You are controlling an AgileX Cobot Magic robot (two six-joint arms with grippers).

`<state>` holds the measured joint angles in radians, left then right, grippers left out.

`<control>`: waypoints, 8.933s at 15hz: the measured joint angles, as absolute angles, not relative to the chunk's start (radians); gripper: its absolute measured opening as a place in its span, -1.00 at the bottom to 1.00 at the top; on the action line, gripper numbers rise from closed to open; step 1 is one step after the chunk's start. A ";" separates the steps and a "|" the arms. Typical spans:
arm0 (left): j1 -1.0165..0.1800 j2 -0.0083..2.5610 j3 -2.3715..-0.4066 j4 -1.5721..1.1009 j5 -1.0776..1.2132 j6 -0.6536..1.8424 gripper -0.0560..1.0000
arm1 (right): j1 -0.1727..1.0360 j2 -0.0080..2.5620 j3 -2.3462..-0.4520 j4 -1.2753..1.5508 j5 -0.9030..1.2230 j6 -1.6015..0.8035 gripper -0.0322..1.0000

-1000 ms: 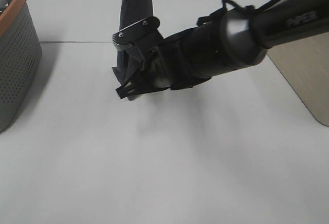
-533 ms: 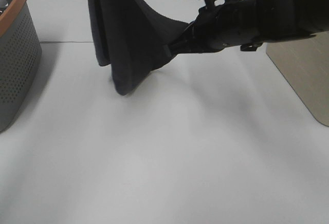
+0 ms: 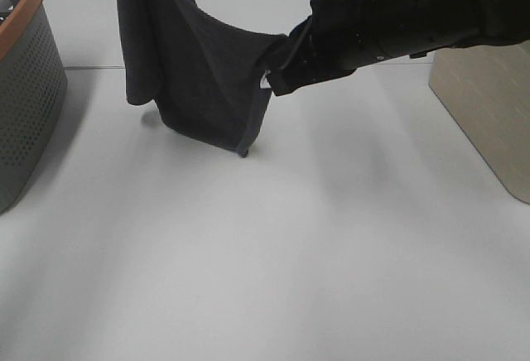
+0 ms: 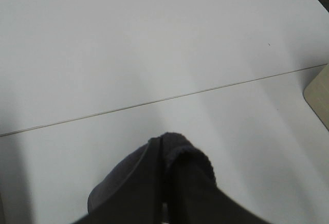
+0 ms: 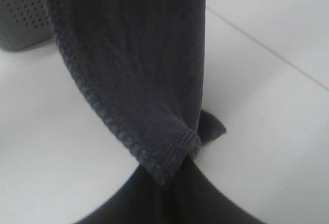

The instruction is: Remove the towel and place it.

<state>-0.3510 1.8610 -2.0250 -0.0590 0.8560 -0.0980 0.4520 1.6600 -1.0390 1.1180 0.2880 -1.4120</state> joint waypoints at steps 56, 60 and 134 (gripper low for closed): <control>-0.290 1.694 -0.519 0.499 -0.529 -0.539 0.52 | 0.266 1.511 -0.617 -0.425 0.023 -0.319 0.53; -0.290 1.607 -0.778 0.503 -0.095 -0.559 0.52 | 0.266 1.365 -0.695 -0.370 0.055 -0.280 0.53; -0.018 -0.005 -0.509 0.028 1.037 -0.040 0.52 | -0.003 -0.004 -0.506 0.078 1.053 -0.166 0.39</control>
<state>-0.0180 -0.0050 -0.5090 0.0280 1.0370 -0.0400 -0.0030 -0.0040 -0.5060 0.0780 1.0530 -0.1660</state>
